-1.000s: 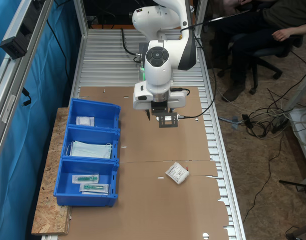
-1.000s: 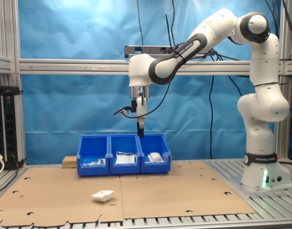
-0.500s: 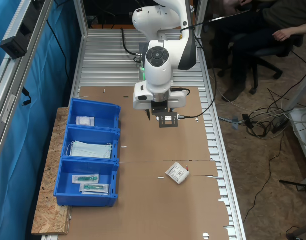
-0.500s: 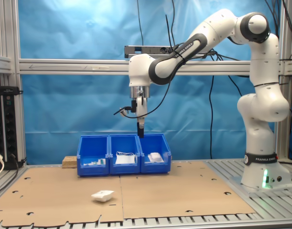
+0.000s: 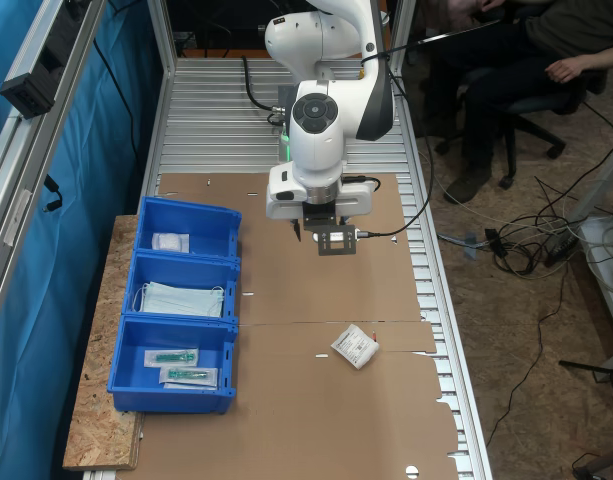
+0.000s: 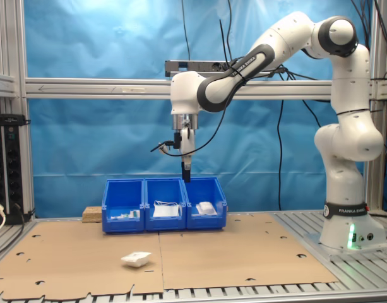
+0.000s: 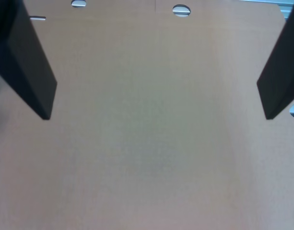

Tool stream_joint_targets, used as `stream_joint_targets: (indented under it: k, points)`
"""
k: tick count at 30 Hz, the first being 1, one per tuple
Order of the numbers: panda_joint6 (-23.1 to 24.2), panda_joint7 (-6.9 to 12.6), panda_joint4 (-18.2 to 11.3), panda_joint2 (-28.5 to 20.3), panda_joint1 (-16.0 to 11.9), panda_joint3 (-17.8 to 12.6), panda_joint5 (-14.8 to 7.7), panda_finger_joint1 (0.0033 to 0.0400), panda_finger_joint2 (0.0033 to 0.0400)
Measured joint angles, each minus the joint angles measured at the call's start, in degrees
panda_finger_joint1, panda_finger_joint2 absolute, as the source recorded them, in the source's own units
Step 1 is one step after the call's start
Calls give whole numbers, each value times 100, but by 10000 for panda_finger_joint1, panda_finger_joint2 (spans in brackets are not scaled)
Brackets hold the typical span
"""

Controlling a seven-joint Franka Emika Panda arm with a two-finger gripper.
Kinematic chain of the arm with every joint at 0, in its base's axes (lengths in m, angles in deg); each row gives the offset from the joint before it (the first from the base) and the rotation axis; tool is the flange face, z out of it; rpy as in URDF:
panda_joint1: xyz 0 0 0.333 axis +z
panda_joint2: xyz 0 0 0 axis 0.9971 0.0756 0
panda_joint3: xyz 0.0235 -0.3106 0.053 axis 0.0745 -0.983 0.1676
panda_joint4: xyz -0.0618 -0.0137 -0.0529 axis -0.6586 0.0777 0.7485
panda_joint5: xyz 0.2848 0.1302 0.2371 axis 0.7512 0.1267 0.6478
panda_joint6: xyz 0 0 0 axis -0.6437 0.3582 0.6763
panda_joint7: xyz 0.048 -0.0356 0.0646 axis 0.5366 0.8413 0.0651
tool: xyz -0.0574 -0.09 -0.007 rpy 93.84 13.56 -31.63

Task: Pick and place sorting task of medical equipment.

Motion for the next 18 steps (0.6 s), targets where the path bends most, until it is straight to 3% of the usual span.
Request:
stream_joint_targets:
  k: [18]
  points:
    - [656,0,47,316,-1,16,0,400,400]
